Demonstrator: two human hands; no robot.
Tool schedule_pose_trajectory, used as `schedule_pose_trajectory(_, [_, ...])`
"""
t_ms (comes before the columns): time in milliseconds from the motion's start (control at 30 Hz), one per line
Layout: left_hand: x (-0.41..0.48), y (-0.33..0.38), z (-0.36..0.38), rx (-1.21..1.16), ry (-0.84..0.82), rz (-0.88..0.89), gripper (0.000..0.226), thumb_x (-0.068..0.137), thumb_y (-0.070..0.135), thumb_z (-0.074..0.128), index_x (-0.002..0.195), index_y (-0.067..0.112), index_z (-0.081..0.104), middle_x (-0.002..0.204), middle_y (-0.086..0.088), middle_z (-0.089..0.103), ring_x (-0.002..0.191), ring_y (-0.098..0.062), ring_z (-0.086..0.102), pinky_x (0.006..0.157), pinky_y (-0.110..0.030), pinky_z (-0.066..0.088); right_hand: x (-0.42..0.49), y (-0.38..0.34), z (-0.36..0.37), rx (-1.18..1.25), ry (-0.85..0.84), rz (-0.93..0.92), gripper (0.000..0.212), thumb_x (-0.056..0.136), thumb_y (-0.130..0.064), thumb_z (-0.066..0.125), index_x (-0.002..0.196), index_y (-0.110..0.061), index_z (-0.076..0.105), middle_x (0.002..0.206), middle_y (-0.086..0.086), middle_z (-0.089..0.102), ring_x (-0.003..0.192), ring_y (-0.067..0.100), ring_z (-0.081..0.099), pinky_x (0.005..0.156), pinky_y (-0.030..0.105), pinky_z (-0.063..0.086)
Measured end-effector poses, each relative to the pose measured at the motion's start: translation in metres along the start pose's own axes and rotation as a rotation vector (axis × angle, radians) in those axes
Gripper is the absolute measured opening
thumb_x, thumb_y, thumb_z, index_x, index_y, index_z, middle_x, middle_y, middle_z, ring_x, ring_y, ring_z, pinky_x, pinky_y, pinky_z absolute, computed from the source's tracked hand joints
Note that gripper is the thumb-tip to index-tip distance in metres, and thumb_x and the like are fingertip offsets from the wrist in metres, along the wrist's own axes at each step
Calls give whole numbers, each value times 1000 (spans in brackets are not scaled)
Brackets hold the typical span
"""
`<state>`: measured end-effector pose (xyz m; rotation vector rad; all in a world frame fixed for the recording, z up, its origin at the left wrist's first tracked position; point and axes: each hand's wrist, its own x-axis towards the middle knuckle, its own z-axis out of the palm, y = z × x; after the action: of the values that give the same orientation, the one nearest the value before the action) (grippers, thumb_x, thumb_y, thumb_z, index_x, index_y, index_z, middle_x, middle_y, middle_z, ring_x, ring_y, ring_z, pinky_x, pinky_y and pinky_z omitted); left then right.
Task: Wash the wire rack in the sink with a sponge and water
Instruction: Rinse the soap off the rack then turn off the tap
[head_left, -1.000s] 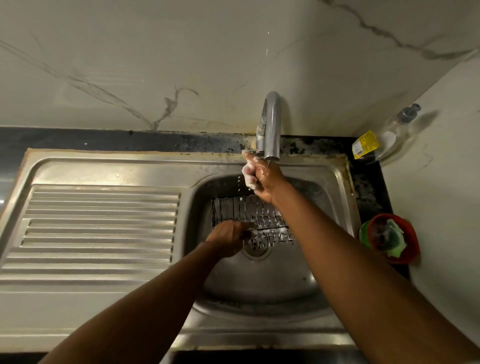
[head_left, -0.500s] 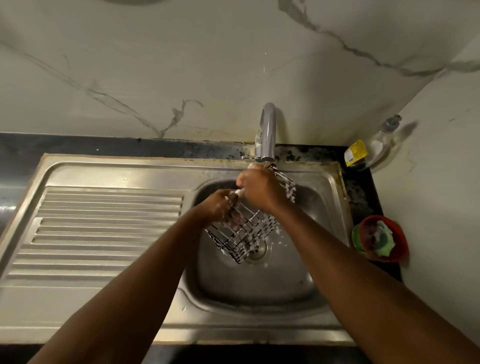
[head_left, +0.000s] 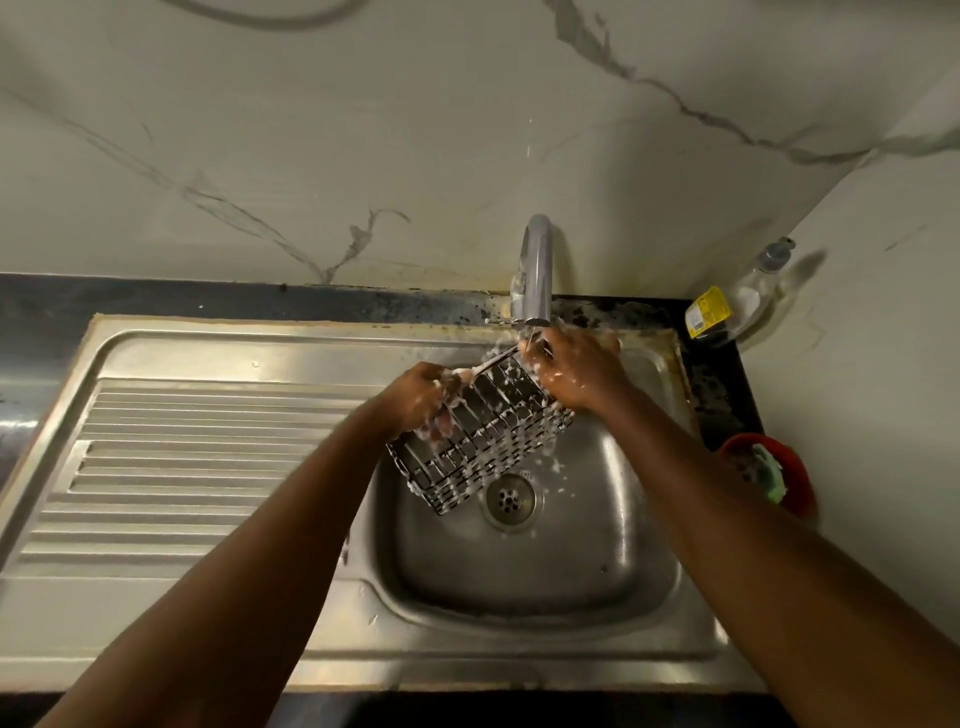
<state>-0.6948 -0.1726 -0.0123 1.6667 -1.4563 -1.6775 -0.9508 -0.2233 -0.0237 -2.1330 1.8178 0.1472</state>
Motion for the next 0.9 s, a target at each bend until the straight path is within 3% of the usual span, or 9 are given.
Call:
schedule_pose_trajectory(100, [-2,-9,7,-44,47,33,18,111,12,46,122,7,59,75,-14,67,47,-16,66,43,-27,56,-1,-8,8,106,-23,111,70,106,-61,19,160,-18,28,168,14,26,156,33,20,125,53,13])
schedule_pose_trajectory(233, [2,-19,20,-17,120,56,29,110,32,50,105,7,63,76,-12,65,46,-13,64,40,-28,52,-25,-49,26,59,190,145,79,105,-61,25,155,1,32,155,26,40,139,37,44,116,47,40])
schedule_pose_trajectory(367, [-2,-25,31,-2,165,41,42,111,39,46,94,7,67,66,-8,67,47,-12,64,42,-24,50,-53,-71,47,-56,162,80,86,103,-63,8,161,0,16,166,30,17,154,45,16,127,54,10])
schedule_pose_trajectory(467, [3,-28,38,-59,204,71,35,113,26,47,106,6,75,95,-13,77,84,-21,72,73,-34,60,-70,-100,59,-175,99,-114,89,99,-63,9,163,0,7,168,26,-1,158,41,-3,128,55,-1])
schedule_pose_trajectory(533, [4,-29,39,-166,186,8,30,112,21,46,113,8,73,106,-14,76,93,-24,72,76,-32,60,-74,-108,59,-206,117,-200,82,100,-57,15,163,-3,12,171,21,4,159,36,-2,128,55,0])
schedule_pose_trajectory(667, [2,-21,36,-97,140,33,43,113,37,44,105,2,69,78,-19,71,61,-26,67,49,-30,55,-41,-76,36,-161,172,-22,74,100,-53,18,164,-15,15,171,12,16,158,32,11,126,60,1])
schedule_pose_trajectory(733, [2,-18,32,-62,102,30,43,111,41,47,98,4,64,70,-15,66,53,-26,63,43,-31,53,-21,-59,21,-110,164,166,69,100,-56,24,160,-20,24,158,17,41,142,38,42,120,59,25])
schedule_pose_trajectory(833, [3,-24,25,-52,68,20,44,108,44,50,99,3,62,74,-16,64,60,-31,63,44,-32,52,6,-42,7,310,40,395,67,100,-70,29,130,-17,57,110,11,70,89,27,67,81,38,54])
schedule_pose_trajectory(900, [-1,-30,24,-72,83,26,44,109,43,48,96,2,61,71,-15,61,57,-28,60,43,-28,49,13,-29,3,665,-113,332,77,89,-83,37,127,-22,62,114,5,71,92,24,71,87,41,56])
